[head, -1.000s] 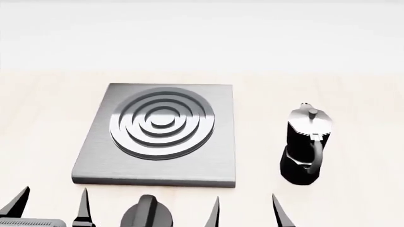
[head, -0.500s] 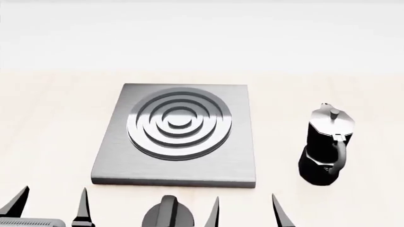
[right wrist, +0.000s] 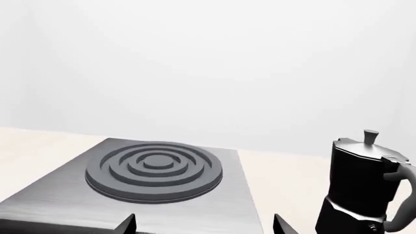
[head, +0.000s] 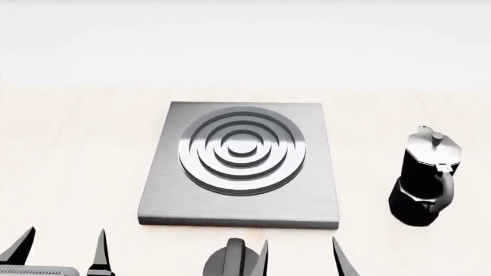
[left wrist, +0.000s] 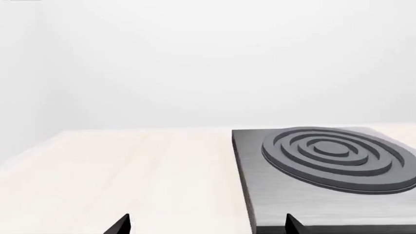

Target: Put the moka pot on the stove.

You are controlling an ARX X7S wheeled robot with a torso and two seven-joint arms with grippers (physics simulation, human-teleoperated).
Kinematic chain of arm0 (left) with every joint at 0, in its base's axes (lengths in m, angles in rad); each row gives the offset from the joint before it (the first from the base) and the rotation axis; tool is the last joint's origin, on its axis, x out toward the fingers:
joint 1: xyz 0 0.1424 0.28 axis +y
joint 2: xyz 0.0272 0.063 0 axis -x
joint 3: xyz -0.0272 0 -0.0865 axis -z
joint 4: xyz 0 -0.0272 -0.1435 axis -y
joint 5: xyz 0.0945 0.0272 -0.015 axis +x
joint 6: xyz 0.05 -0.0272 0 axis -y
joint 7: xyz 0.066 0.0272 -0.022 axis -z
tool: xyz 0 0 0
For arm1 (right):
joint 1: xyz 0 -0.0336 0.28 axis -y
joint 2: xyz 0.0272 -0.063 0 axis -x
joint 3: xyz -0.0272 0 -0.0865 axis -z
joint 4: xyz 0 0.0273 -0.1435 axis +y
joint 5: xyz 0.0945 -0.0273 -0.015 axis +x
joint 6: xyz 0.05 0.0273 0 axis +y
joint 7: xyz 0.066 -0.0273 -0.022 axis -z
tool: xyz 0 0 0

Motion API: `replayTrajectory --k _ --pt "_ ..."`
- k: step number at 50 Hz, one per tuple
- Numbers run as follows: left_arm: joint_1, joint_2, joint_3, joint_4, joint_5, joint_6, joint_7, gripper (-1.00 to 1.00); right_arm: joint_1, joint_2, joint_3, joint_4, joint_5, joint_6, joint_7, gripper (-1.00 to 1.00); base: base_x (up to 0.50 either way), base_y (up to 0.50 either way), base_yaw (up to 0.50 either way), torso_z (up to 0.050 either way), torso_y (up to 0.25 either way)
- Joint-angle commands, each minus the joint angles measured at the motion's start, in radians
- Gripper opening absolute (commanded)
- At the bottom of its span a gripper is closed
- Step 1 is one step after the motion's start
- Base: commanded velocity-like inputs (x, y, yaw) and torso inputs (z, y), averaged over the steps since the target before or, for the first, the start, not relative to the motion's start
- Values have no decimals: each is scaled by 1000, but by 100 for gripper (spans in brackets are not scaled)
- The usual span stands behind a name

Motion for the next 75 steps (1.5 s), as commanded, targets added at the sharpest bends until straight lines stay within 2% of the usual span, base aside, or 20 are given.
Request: replayTrajectory --k 1,27,28,30,39,46,58,75 --pt "0 -1 5 -2 -3 2 -2 100 -1 0 2 20 17 -16 -1 100 0 0 0 0 0" --pt "-9 -4 14 -13 -3 1 -8 100 4 3 0 50 36 -27 1 100 0 0 0 0 0" --pt "30 239 -278 -7 266 -40 262 100 -93 -229 330 -14 -200 49 -325 100 0 0 0 0 0" --pt "22 234 -277 0 249 -59 268 100 -58 -228 310 39 -183 0 -282 100 0 0 0 0 0" --pt "-15 229 -246 -49 246 -49 246 100 19 -168 298 -40 -207 201 -271 100 0 0 0 0 0" --pt "-1 218 -234 -32 237 -53 234 100 64 -146 365 -135 -141 295 -264 100 0 0 0 0 0" --pt "-5 202 -221 -33 221 -56 219 100 122 -107 389 -203 -139 416 -243 100 0 0 0 0 0" --pt "3 180 -204 -16 199 -62 198 100 229 -44 446 -299 -40 669 -308 100 0 0 0 0 0"
